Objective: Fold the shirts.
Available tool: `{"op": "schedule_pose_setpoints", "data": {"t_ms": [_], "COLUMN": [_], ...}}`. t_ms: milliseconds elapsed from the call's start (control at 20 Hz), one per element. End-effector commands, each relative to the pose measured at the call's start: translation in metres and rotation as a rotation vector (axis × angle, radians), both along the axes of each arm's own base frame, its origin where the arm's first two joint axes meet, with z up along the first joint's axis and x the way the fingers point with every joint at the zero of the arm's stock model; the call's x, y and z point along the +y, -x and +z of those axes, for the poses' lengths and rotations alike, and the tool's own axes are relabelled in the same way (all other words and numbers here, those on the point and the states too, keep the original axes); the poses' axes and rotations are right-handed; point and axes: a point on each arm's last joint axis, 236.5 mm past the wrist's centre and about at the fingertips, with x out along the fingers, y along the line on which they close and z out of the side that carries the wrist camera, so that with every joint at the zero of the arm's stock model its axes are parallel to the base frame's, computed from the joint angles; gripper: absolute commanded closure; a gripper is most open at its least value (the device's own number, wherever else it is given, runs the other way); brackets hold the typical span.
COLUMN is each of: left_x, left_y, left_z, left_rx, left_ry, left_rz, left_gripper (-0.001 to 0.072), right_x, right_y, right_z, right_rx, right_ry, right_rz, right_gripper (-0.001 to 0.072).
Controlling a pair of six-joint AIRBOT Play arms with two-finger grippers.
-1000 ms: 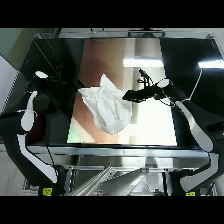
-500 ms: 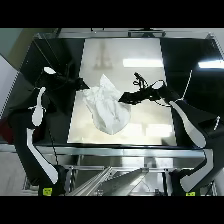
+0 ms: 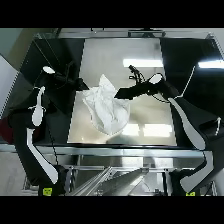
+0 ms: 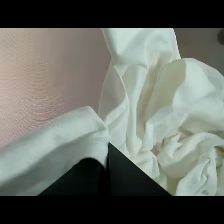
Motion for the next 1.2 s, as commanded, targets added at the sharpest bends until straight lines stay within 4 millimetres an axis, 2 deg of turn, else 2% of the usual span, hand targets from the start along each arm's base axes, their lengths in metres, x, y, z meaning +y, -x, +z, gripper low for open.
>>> {"op": "schedule_pose_setpoints", "data": {"t_ms": [0,50,100,200,250,300,400,500,550,650,800,850,1000,1150], "left_x": [-0.001,-0.001,-0.001,-0.001,-0.001,-0.001,-0.002,0.005,0.011,0.025,0.057,0.066,0.079,0.077], "left_y": [0.001,0.001,0.001,0.001,0.002,0.003,0.004,0.003,0.000,-0.001,0.004,0.010,0.044,0.088], "left_z": [0.000,0.000,0.000,0.000,0.000,0.001,0.003,0.012,0.027,0.069,0.163,0.201,0.304,0.386], "left_rx": [0.005,0.005,0.005,0.006,0.008,0.009,0.014,0.017,0.004,-0.041,-0.179,-0.236,-0.421,-0.608], "left_ry": [0.003,0.003,0.003,0.003,0.004,0.005,0.013,0.019,0.036,0.093,0.194,0.235,0.329,0.338], "left_rz": [-0.002,-0.003,-0.002,-0.003,-0.006,-0.008,-0.011,0.014,0.035,0.067,0.130,0.151,0.163,0.161], "left_gripper": [0.0694,0.0694,0.0694,0.0694,0.0694,0.0695,0.0695,0.0695,0.0695,0.0696,0.0696,0.0695,0.0695,0.0695], "right_x": [-0.003,-0.001,0.004,0.010,0.012,0.012,0.011,0.007,0.001,-0.018,-0.073,-0.096,-0.145,-0.166], "right_y": [0.011,0.016,0.020,0.021,0.019,0.018,0.018,0.014,0.010,0.001,-0.008,-0.007,0.017,0.058], "right_z": [-0.029,-0.038,-0.046,-0.056,-0.057,-0.054,-0.041,-0.010,0.017,0.078,0.181,0.216,0.304,0.368], "right_rx": [-0.022,-0.018,-0.013,-0.041,-0.055,-0.056,-0.032,-0.063,-0.095,-0.187,-0.370,-0.427,-0.615,-0.772], "right_ry": [0.148,0.172,0.183,0.213,0.220,0.216,0.207,0.186,0.169,0.136,0.098,0.087,0.070,0.061], "right_rz": [0.072,0.093,0.109,0.121,0.121,0.117,0.113,0.126,0.125,0.099,-0.023,-0.085,-0.208,-0.260], "right_gripper": [0.0198,0.0175,0.0121,0.0134,0.0244,0.0467,0.0692,0.0691,0.0691,0.0691,0.0691,0.0691,0.0691,0.0691]}}
